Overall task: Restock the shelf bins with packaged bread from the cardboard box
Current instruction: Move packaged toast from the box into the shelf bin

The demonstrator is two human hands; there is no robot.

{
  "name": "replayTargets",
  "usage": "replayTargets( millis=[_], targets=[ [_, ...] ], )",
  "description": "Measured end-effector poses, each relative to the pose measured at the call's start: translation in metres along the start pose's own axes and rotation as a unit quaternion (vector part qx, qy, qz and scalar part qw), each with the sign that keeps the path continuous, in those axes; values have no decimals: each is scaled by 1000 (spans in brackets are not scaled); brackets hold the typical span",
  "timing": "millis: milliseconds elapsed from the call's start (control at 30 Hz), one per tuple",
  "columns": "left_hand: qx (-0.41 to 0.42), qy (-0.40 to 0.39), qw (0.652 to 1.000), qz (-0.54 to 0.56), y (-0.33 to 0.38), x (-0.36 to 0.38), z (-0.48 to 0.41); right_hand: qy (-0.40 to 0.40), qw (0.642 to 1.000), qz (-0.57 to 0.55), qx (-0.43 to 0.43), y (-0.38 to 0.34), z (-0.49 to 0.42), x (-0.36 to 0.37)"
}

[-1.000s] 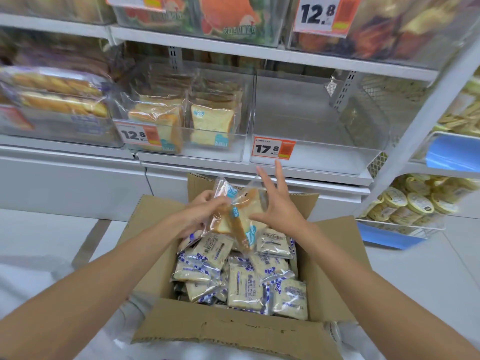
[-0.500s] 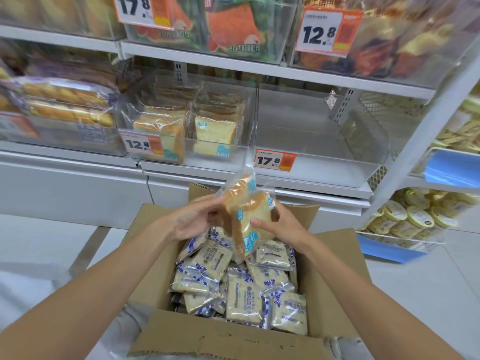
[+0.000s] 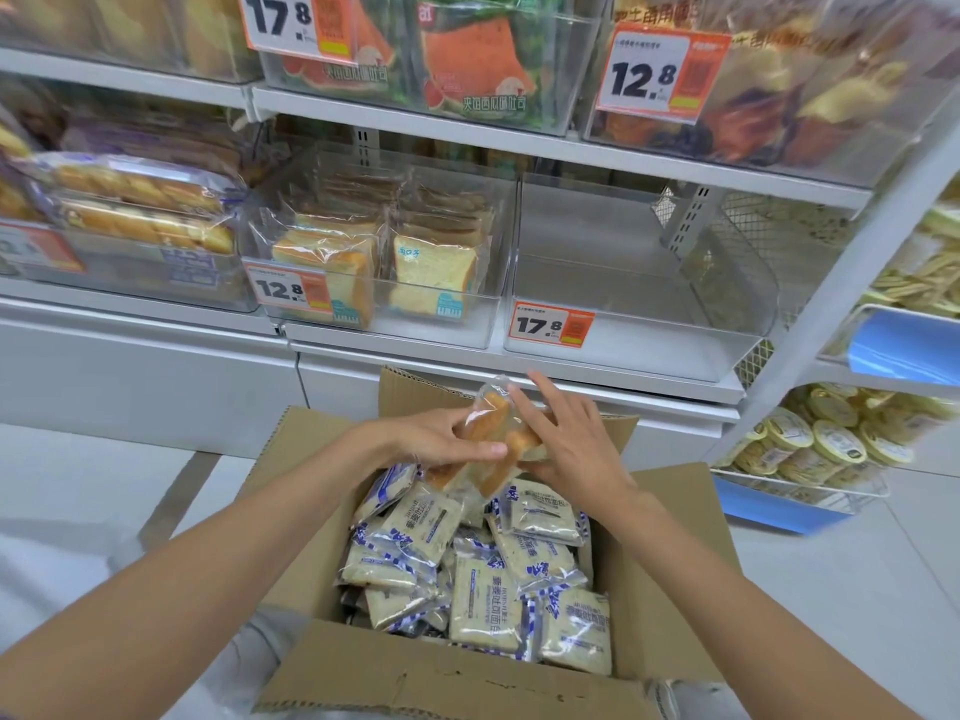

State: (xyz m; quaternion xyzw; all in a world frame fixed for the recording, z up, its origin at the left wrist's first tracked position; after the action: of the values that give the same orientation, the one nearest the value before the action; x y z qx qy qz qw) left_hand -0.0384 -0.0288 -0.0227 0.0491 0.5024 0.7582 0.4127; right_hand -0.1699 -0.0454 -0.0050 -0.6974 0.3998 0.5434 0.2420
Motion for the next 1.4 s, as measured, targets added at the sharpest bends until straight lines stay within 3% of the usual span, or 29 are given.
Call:
replayTargets(
  millis=[167,267,333,400,600,700,800,867,1000,1100,1267,1400],
  targets=[
    [-16,-48,992,-112,16,5,-8,-5,999,-4,-32,-12,-3,-6],
    [-17,-45,999,20,-1,-4,-9,-19,999,-39,-18,-5,-4,-3],
    [13,0,990,144,-15,-19,-2,-66,985,-154,52,9,2,7],
    [28,44,980,191,-37,-27,5,-100,957,-243,126,17,8,18],
    [16,116,991,65,-57,-2,4,-126,920,-313,199,17,2,31],
    [22,111,990,85,-48,-1,2,-160,924,-302,170,20,-5,34],
    [21,68,982,174,-45,4,0,-163,934,-284,142,23,-11,29],
    [36,70,984,159,-35,6,-1,-180,941,-258,120,18,-11,25],
    [73,135,985,83,-21,-1,-10,-194,975,-90,66,4,-19,17],
    [76,149,977,135,-24,-11,-10,-166,985,10,41,5,-24,5],
    [85,144,967,190,-26,-23,1,-221,972,-73,30,4,-30,-2],
    [86,159,956,233,-30,-42,9,-232,970,-65,11,1,-55,-17]
  ],
)
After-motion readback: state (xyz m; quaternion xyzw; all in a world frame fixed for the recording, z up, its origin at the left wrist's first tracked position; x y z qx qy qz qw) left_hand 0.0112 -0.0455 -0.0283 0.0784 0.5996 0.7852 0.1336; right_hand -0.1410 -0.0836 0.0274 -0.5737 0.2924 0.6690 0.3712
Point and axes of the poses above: each hand's wrist, its own z-axis away from the middle knuckle, its own x-axis out of the palm, y = z × x, the point moved 9 cm from there along -z, towards the middle knuckle, and after that the axes turned 4 degrees about z, right-handed, at the moved point
